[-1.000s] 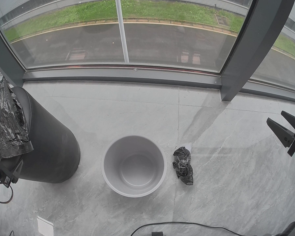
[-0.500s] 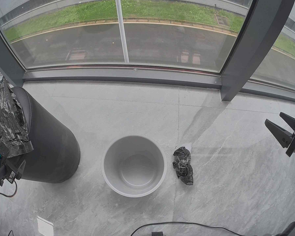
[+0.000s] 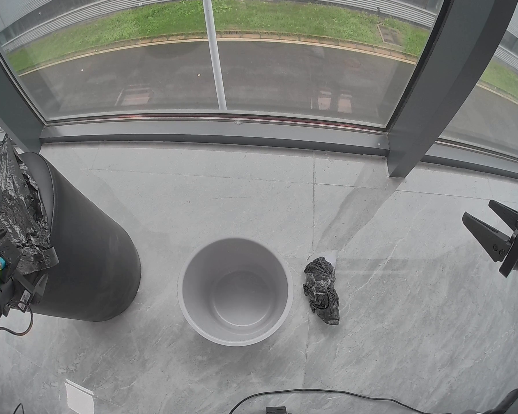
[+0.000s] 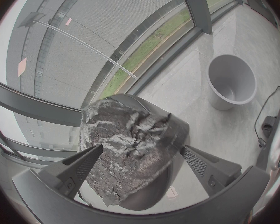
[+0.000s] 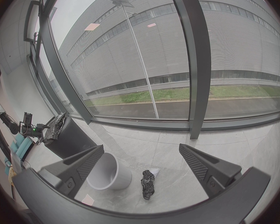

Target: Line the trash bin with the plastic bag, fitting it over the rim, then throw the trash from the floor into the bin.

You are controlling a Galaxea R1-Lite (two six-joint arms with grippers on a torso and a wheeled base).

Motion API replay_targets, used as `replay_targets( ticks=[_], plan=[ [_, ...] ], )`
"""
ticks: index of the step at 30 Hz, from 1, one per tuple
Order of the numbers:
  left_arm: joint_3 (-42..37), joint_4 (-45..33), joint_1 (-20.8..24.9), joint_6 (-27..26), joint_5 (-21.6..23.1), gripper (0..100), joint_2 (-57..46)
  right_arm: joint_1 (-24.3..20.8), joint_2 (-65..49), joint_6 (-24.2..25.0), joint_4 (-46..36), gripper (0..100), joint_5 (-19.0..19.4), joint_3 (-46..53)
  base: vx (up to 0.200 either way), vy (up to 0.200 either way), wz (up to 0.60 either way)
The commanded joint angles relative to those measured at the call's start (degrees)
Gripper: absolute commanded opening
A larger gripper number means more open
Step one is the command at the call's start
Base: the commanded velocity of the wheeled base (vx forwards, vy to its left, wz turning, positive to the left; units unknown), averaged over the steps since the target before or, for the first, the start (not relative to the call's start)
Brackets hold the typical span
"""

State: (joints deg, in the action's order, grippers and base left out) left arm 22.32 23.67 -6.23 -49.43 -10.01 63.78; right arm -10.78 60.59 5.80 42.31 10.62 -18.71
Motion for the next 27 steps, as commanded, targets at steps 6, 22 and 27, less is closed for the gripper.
replay_targets(
  ticks=[6,22,27],
  plan=[
    [-0.35,6.56,-0.01,-0.49,-0.01,100,5.04,-0.03,0.23,0.0,0.05,100,0.02,0.34,0.0,0.0,0.0],
    [0.71,7.35,-0.1,-0.66,-0.1,0,5.21,-0.12,0.23,0.0,0.14,100,0.02,0.43,0.0,0.0,0.0],
    [0.53,7.35,-0.1,-0.4,-0.1,0,4.95,-0.12,0.23,0.0,0.14,100,0.02,0.43,0.0,0.0,0.0]
  ],
)
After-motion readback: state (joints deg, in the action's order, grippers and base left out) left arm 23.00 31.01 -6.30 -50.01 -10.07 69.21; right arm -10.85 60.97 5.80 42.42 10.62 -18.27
